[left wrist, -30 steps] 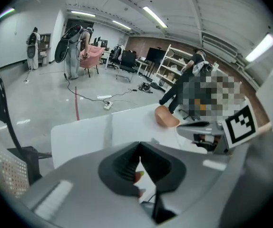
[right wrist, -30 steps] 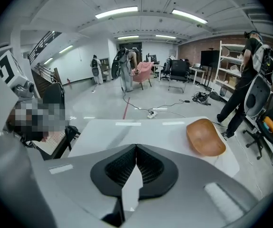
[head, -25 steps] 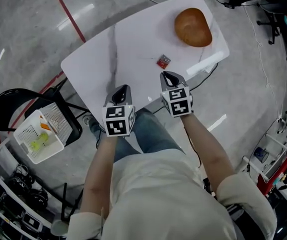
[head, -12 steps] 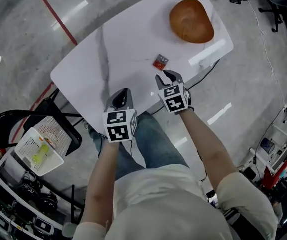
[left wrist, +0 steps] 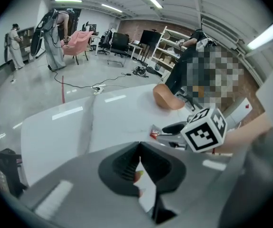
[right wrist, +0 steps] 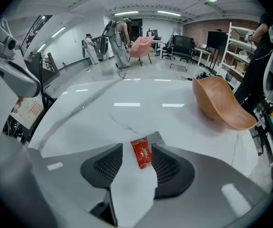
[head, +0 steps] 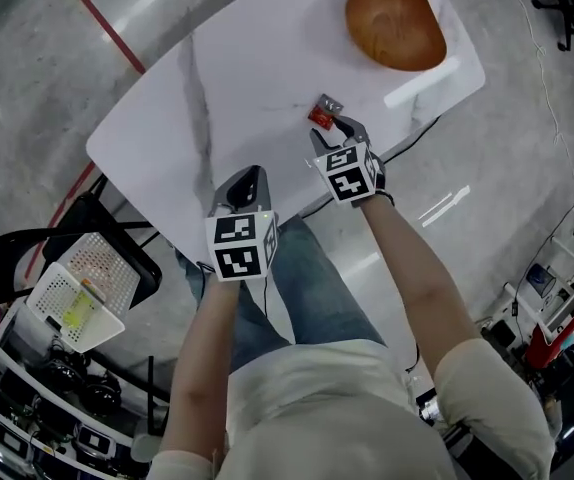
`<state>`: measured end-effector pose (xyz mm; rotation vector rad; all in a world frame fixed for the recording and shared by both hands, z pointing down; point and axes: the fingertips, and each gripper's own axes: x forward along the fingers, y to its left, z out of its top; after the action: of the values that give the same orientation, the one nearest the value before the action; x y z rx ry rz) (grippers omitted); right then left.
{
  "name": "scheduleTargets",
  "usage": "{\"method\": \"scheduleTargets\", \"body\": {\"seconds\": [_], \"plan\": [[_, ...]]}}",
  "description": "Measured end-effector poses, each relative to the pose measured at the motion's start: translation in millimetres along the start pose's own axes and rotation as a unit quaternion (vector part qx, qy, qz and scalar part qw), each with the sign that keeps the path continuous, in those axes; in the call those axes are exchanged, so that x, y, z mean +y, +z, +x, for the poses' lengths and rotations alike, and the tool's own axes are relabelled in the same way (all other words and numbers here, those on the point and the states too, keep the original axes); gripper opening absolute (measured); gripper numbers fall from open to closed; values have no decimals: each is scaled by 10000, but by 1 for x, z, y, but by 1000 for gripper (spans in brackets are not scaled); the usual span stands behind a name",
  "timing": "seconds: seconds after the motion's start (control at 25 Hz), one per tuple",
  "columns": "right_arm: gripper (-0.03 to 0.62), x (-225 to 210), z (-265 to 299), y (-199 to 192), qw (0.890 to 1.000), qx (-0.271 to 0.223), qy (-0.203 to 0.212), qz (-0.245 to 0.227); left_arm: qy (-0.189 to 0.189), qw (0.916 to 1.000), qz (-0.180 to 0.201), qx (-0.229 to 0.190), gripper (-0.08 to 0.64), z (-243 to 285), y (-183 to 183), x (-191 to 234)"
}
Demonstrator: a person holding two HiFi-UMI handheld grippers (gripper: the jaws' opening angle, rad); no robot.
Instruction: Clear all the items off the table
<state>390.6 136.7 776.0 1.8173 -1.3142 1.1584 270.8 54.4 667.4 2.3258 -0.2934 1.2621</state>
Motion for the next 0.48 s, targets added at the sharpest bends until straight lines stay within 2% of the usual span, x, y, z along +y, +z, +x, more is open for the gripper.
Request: {"method": "scheduleTargets", "body": {"seconds": [0.24, 0.48], "plan": [[248, -7, 25, -6, 9997, 208, 49, -100, -15, 9999, -100, 46, 8, 9, -4, 1], [252, -12, 39, -6, 9993, 342, 26, -149, -46, 9998, -158, 93, 9, 10, -11, -1]]}}
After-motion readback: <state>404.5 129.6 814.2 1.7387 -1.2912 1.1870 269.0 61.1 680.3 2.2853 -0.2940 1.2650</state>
